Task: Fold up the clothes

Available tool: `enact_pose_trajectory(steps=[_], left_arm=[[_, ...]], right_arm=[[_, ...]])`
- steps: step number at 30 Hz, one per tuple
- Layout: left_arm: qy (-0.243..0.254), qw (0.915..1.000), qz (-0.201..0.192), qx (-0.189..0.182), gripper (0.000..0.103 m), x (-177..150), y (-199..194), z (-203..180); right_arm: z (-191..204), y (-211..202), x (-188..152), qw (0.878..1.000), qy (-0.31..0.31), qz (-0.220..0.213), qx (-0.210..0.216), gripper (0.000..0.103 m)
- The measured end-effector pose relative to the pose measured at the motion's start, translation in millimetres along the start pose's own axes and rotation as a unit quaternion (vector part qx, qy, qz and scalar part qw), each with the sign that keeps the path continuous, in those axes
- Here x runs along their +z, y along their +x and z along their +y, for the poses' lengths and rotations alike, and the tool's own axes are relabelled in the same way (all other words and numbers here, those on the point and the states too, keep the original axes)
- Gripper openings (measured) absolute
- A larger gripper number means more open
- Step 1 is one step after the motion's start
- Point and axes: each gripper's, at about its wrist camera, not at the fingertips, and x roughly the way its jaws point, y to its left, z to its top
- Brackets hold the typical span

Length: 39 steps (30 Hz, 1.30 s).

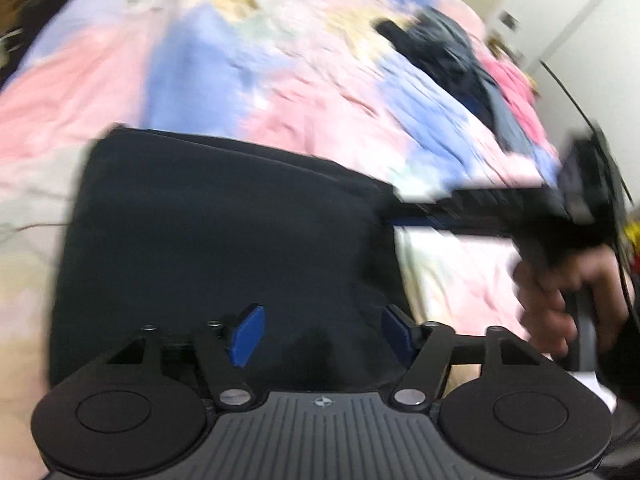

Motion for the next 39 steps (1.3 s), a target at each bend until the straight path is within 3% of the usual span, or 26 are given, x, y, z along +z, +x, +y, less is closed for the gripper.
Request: enact_pose_trajectory(steps=[4,7,9,11,15,20,29,32,34,36,39], left_arm=[[-0.011,0.9977,-0.023,0.063,0.08,15,-13,30],[-0.023,0.994,-0.019,0.105,0.081,32,-12,67],[-0.031,0.9921,-0.015,0.121,0.081,40,-8,86],[-0.035,0.9909,-0.006,0.13,0.081,48,6,101],[-0.037,0.9926,0.021,0.113,0.084,58,43,122],[-0.046,0.9936,0.038,0.096,0.096,60,66,130],[-0.03,0.9924,0.063,0.101,0.101,60,90,127],[-0.033,0.9911,0.067,0.11,0.1,61,97,125],[-0.029,0.9901,0.07,0.118,0.095,61,98,120],[-0.026,0.9895,0.073,0.122,0.085,61,97,114],[-0.026,0.9883,0.077,0.129,0.075,62,95,106]], right_arm=[[-1,-10,-14,1.0,0.005,-0.001,-0.03,0.029],[-5,-10,-23,0.999,0.016,0.005,-0.043,0.042],[-8,-6,-26,0.998,0.021,0.008,-0.055,0.055],[-7,-2,-29,0.998,0.017,0.006,-0.067,0.062],[-11,12,-33,0.997,0.019,0.013,-0.074,0.082],[-22,40,-33,0.997,0.043,0.036,-0.057,0.087],[-30,81,-34,0.995,0.061,0.072,-0.042,0.102],[-34,88,-33,0.994,0.072,0.078,-0.04,0.102],[-32,87,-33,0.994,0.07,0.078,-0.041,0.097],[-29,84,-33,0.994,0.067,0.077,-0.041,0.078],[-22,77,-32,0.995,0.053,0.075,-0.04,0.06]])
